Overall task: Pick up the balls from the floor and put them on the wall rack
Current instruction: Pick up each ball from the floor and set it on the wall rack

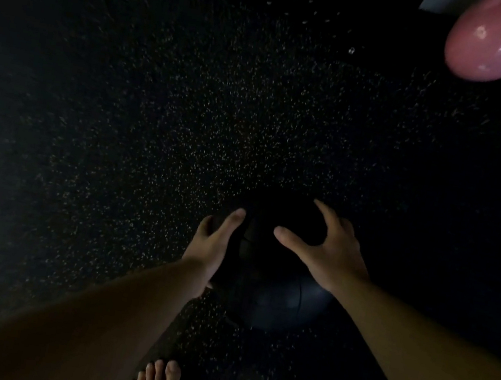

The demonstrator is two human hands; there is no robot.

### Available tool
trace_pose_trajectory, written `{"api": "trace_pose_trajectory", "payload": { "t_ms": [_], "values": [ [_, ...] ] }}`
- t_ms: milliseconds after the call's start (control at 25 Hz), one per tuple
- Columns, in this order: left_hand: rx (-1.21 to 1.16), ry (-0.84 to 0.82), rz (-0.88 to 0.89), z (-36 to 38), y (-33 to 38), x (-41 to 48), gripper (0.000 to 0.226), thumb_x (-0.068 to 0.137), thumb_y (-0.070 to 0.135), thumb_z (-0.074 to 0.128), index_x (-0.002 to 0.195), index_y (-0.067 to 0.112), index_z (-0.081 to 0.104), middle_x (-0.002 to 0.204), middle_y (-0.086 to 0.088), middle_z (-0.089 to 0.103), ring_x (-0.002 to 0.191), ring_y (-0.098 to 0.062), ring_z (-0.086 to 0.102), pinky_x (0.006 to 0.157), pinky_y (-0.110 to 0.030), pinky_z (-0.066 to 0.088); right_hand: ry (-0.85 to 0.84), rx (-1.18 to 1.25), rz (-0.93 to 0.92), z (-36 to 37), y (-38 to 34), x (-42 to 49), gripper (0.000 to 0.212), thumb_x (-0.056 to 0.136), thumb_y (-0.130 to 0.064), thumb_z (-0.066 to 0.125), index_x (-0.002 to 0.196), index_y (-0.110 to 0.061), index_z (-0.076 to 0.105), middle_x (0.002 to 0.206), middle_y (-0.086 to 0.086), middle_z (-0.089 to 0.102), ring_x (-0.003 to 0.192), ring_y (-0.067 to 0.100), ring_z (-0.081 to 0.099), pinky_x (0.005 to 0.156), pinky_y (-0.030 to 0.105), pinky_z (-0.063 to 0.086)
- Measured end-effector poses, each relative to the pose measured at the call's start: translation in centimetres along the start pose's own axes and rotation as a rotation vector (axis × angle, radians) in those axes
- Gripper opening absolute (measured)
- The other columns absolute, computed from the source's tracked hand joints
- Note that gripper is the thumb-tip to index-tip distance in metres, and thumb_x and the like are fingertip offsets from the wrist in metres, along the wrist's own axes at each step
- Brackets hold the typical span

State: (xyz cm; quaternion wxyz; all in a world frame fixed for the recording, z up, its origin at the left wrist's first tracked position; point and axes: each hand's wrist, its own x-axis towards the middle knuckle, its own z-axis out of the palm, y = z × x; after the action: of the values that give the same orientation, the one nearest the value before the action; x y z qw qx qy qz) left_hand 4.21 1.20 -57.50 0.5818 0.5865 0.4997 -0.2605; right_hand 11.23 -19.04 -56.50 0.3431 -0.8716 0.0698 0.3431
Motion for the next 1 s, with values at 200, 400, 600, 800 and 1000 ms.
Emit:
{"api": "trace_pose_trajectory", "payload": {
  "t_ms": [200,400,600,800,1000],
  "values": [
    [-0.084,-0.005,0.175,-1.1,7.8,-10.1,0.141,0.037,0.105,0.062,0.163,0.049,0.032,0.160,-0.003,0.051,0.136,-0.035,0.057,0.102,-0.064,0.056,0.132,0.039,-0.118,-8.9,-7.9,-6.2,0.116,0.046,-0.099,0.062,0.148,-0.058,0.023,0.158,-0.008,0.027,0.141,0.029,0.033,0.102,0.060,0.047],
    [-0.134,-0.038,0.379,-1.8,21.4,-25.2,0.139,0.042,0.099,0.063,0.166,0.048,0.025,0.168,-0.006,0.043,0.144,-0.040,0.050,0.109,-0.067,0.050,0.329,0.048,-0.265,-23.5,-20.5,-15.5,0.116,0.046,-0.103,0.055,0.149,-0.058,0.024,0.158,-0.009,0.028,0.143,0.028,0.031,0.107,0.059,0.043],
    [-0.155,-0.078,0.747,-3.0,37.7,-44.8,0.125,0.048,0.096,0.065,0.158,0.042,0.044,0.152,-0.004,0.061,0.134,-0.036,0.062,0.108,-0.061,0.054,0.615,0.116,-0.439,-40.6,-33.9,-28.5,0.117,0.048,-0.105,0.053,0.150,-0.055,0.026,0.157,-0.003,0.033,0.142,0.031,0.035,0.110,0.053,0.041],
    [-0.152,-0.141,1.100,-4.8,49.9,-64.3,0.087,0.053,0.095,0.064,0.127,0.049,0.060,0.117,0.012,0.073,0.108,-0.022,0.072,0.080,-0.036,0.062,0.817,0.164,-0.609,-54.5,-45.1,-43.2,0.117,0.052,-0.100,0.057,0.153,-0.053,0.023,0.158,-0.002,0.032,0.143,0.032,0.035,0.111,0.052,0.040],
    [-0.187,-0.233,1.312,-3.3,56.2,-80.1,0.069,0.079,0.079,0.071,0.137,0.045,0.055,0.115,0.013,0.066,0.104,-0.017,0.064,0.086,-0.032,0.053,0.994,0.178,-0.730,-64.8,-49.5,-56.0,0.113,0.055,-0.097,0.056,0.153,-0.052,0.025,0.157,0.003,0.033,0.140,0.035,0.037,0.112,0.053,0.039]
  ]
}}
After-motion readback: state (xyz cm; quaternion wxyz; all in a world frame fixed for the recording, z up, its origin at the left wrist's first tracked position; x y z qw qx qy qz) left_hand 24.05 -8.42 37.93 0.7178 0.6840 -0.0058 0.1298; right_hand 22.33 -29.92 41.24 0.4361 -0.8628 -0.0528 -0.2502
